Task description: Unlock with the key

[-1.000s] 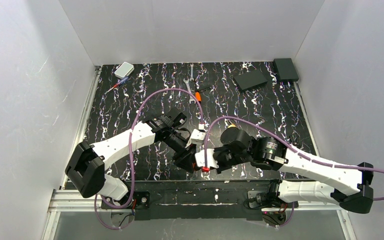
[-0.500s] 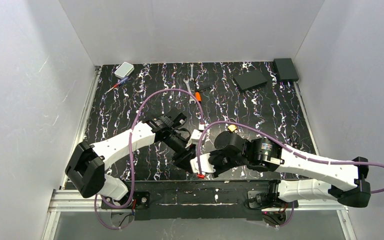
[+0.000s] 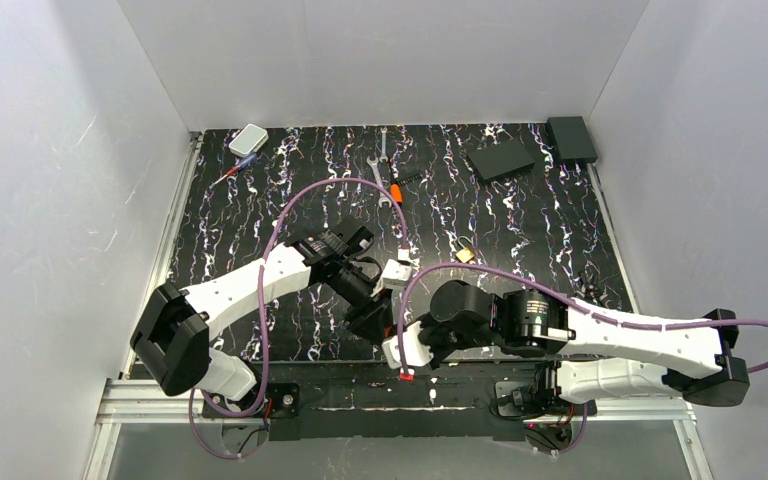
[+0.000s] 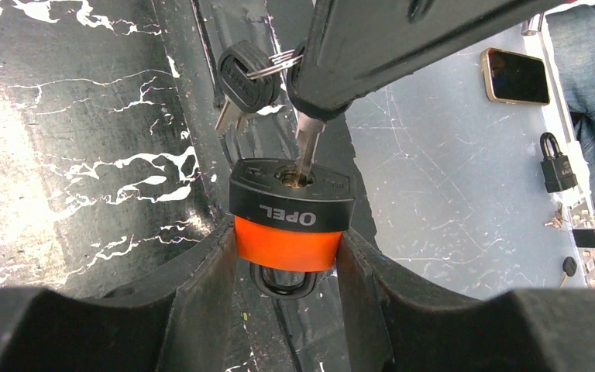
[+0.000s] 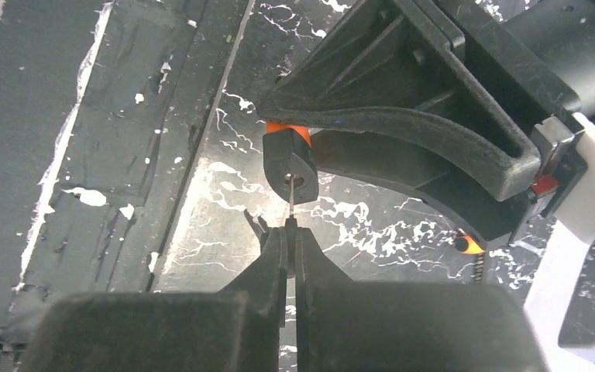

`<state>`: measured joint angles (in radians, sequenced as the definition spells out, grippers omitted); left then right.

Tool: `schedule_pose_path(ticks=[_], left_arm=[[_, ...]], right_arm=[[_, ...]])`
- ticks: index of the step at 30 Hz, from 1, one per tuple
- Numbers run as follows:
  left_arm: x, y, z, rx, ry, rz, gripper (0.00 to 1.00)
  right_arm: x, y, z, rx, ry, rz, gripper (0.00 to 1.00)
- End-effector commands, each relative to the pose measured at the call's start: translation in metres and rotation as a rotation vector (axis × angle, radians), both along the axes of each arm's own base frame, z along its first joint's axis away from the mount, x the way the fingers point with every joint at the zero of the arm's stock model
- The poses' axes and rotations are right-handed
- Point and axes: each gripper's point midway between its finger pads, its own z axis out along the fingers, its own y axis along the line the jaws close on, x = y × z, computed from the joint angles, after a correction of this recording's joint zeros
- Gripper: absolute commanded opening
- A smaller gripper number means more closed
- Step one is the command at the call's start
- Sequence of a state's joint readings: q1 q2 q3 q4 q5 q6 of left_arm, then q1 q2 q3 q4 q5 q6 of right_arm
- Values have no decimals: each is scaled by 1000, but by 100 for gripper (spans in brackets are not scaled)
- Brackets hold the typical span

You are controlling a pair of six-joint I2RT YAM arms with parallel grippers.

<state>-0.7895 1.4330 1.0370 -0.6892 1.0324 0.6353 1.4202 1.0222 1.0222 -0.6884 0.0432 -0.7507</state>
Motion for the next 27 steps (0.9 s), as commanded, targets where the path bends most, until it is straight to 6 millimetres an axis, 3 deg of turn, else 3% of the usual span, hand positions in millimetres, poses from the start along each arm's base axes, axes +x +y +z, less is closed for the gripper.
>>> schedule_pose_path(ticks=[1,14,18,27], left_arm=[[0,-18,38,-174,-26,-48,0],[2,-18,38,-182,-49,-46,0],[4,-17,39,-184,-78,-43,0],[30,-15,31,-172,-298,38,0]], right_arm=[[-5,22,18,122,-63,75,1],[-17,22,19,178,-19,119,1],[-12,18,12,149,-71,134,1],[-13,30,25,243,53,4,1]])
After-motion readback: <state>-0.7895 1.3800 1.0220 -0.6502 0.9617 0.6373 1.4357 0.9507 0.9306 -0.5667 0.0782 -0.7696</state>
